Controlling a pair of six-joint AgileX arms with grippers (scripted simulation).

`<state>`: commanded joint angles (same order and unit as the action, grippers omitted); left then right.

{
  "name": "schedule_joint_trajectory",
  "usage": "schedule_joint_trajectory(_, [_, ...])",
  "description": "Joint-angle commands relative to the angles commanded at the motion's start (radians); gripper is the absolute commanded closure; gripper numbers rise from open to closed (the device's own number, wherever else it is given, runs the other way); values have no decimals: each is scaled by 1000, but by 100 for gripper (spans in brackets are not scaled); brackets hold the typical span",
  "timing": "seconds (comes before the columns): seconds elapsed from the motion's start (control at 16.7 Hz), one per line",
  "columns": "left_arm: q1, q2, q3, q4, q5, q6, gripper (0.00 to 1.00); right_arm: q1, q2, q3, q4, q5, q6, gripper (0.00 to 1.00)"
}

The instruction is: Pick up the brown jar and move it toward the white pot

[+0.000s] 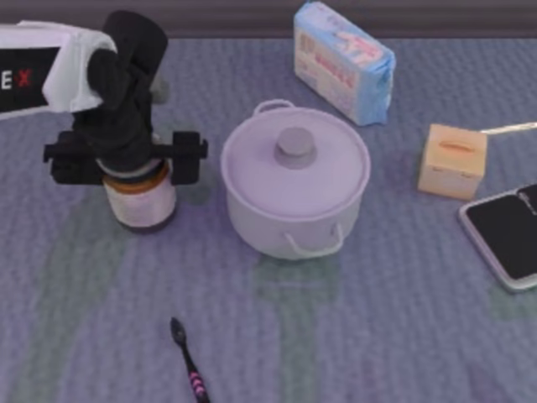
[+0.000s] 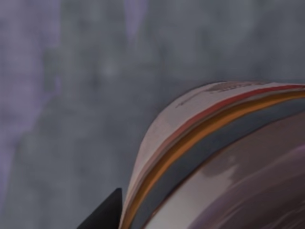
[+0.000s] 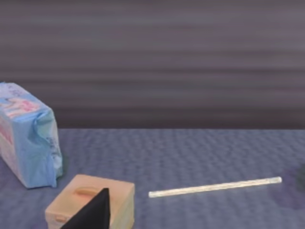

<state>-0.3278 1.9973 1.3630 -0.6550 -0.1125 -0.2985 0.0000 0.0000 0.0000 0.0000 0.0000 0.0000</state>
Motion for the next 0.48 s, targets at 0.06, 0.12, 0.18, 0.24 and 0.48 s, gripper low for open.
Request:
schedule_joint_trajectory(0.06, [0,0,0,0,0,0,10,0,0,0,0,0,0,0])
schedule_joint_trajectory(0.12, [0,0,0,0,0,0,2,0,0,0,0,0,0,0])
schedule_joint_trajectory(0.18, [0,0,0,0,0,0,0,0,0,0,0,0,0,0])
schedule_joint_trajectory(0.24, [0,0,0,0,0,0,0,0,0,0,0,0,0,0])
schedule_joint_trajectory(0.48, [0,0,0,0,0,0,0,0,0,0,0,0,0,0])
